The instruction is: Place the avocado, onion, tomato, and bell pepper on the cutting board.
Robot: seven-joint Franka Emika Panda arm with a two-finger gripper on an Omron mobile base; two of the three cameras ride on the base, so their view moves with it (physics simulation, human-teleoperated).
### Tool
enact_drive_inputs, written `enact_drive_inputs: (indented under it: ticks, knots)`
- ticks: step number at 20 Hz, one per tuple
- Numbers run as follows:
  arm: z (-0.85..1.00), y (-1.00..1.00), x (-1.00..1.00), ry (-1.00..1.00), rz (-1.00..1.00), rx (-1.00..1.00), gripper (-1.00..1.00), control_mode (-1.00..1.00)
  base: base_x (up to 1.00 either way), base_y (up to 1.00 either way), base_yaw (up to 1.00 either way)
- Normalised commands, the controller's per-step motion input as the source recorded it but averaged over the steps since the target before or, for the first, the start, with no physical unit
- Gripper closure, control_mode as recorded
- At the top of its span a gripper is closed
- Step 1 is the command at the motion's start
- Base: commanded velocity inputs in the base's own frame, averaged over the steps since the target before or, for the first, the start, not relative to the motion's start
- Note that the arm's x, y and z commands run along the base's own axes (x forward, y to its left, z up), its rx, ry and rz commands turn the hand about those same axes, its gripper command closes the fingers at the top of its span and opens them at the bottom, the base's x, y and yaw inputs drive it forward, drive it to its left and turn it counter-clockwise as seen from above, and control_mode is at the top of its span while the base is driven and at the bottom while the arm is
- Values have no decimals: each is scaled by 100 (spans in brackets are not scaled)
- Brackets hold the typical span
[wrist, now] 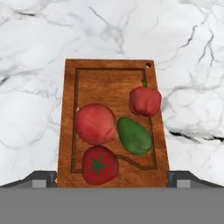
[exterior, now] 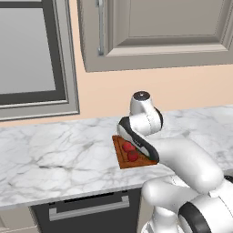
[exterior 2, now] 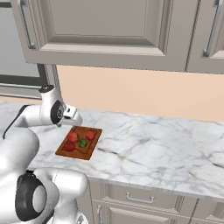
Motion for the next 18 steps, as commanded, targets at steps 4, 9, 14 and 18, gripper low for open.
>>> enact_drive_inputs:
  ticks: [4,9,14,18]
  knots:
    - [73,0,-100,-53,4,0,-100,-100,0,0,0]
    - [99,0,-100,-49,4,0,-100,-100,0,0,0]
    - [71,0,-77,-21,1,0,-100,-100,0,0,0]
    - [0,0,0,0,0,0,-100,-100,0,0,0]
